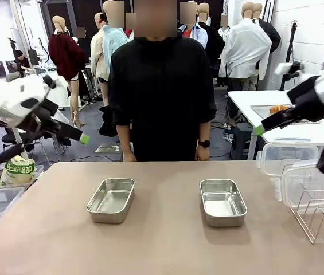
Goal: Place the bread in airtight containers.
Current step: Lift both Airtight Container.
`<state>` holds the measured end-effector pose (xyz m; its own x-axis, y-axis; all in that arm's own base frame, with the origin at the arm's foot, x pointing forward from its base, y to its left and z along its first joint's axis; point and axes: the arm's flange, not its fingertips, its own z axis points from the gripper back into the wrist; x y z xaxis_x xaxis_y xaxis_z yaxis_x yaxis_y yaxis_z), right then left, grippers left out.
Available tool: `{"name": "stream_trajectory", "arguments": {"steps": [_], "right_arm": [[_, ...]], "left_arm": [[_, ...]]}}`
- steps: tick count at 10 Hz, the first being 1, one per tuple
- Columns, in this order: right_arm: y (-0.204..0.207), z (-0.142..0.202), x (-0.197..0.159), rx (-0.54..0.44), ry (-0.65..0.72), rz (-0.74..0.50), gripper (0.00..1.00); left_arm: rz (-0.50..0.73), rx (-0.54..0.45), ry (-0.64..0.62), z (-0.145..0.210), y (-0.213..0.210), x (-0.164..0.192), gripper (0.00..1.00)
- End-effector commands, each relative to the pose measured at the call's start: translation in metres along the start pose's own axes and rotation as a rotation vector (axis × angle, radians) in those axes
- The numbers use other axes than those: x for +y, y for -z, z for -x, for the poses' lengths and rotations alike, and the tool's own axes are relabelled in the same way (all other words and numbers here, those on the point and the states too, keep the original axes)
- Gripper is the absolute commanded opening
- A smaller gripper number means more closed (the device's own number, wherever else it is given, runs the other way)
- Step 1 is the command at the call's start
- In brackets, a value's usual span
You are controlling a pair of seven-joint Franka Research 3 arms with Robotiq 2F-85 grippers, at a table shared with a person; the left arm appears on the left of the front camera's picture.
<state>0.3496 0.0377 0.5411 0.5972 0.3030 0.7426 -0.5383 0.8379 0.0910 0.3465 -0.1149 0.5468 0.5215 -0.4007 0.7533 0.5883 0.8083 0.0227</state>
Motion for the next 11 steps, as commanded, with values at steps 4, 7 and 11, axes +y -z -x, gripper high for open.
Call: {"name": "stream_trajectory", "arguments": {"steps": [4, 7, 11], "right_arm": [[0.001, 0.051, 0.006, -0.014, -0.008, -0.095, 1.00], [-0.012, 0.010, -0.009, -0.001, 0.008, -0.081, 1.00], [-0.012, 0.010, -0.009, -0.001, 0.008, -0.081, 1.00]], "left_arm": [[0.018, -0.008, 0.096, 0.026, -0.023, -0.021, 1.00], [0.024, -0.020, 0.072, -0.006, -0.026, -0.017, 1.00], [0.024, -0.020, 0.072, -0.006, -0.026, -0.017, 1.00]]}}
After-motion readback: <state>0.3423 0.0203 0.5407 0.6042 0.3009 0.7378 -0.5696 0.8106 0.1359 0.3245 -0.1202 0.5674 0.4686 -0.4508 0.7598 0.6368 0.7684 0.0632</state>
